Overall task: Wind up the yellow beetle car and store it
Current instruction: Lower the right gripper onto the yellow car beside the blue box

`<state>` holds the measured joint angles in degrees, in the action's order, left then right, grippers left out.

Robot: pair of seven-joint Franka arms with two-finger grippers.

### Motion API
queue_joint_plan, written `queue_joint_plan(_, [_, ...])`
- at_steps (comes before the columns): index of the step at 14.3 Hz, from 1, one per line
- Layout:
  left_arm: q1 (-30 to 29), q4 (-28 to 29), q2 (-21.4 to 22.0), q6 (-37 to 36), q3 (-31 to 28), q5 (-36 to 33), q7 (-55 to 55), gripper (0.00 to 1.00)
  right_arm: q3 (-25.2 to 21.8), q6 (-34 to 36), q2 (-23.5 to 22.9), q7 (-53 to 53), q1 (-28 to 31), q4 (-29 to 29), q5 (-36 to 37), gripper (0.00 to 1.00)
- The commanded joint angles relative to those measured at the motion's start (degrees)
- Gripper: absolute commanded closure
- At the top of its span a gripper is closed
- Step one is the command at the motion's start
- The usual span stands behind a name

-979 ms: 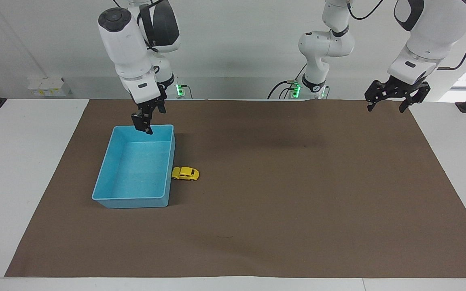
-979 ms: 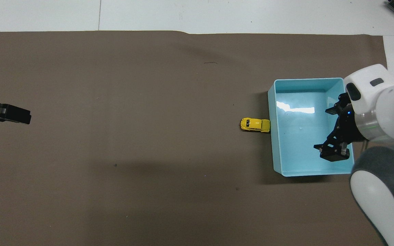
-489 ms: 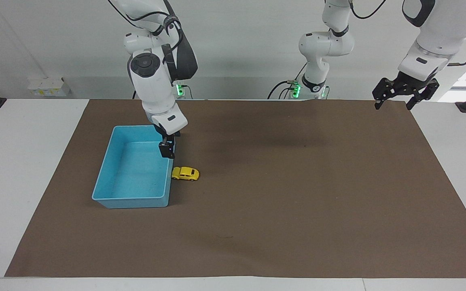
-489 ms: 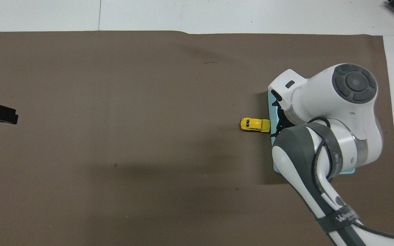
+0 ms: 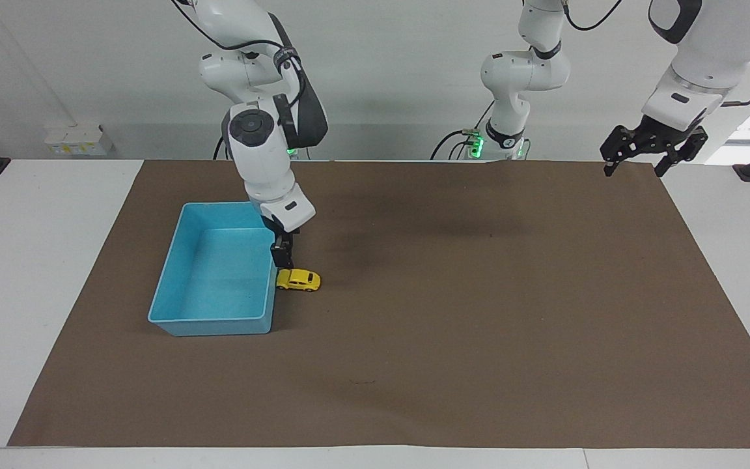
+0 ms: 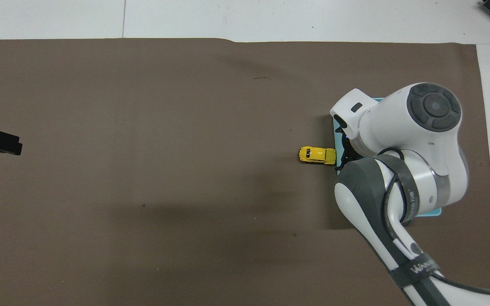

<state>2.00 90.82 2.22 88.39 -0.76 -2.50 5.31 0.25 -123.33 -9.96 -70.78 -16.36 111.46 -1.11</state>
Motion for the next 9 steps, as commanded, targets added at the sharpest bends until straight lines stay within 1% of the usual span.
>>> queue_joint_plan(1, [-1.1, -0.5, -0.3, 0.6, 0.7, 2.2, -0.5, 0.0, -0.2, -5.1, -3.1, -1.2, -0.1, 1.3, 0.1, 0.0])
queue_joint_plan(3, [-1.0, -0.5, -0.3, 0.6, 0.7, 2.3, -0.5, 0.0, -0.2, -8.1, -5.9, -0.7, -1.0, 1.5, 0.3, 0.0])
queue_joint_plan(4, [-0.9, -0.5, -0.3, 0.6, 0.7, 2.6, -0.4, 0.0, -0.2, -9.0, -6.5, -0.7, -1.5, 1.7, 0.4, 0.0])
queue_joint_plan(5, [-0.9, -0.5, -0.3, 0.6, 0.7, 2.9, -0.4, 0.0, -0.2, -9.1, -6.8, -0.7, -1.5, 1.7, 0.4, 0.0])
queue_joint_plan(7, [-0.8, -0.4, -0.2, 0.5, 0.8, 2.9, 0.5, 0.0, -0.2, -9.2, -6.7, -0.7, -1.4, 2.4, 0.8, 0.05])
queue_joint_plan(9, [-0.9, -0.6, -0.3, -0.2, 0.8, 2.9, 0.0, 0.0, -0.3, -9.8, -7.0, -0.7, -1.4, 3.1, 0.9, 0.05])
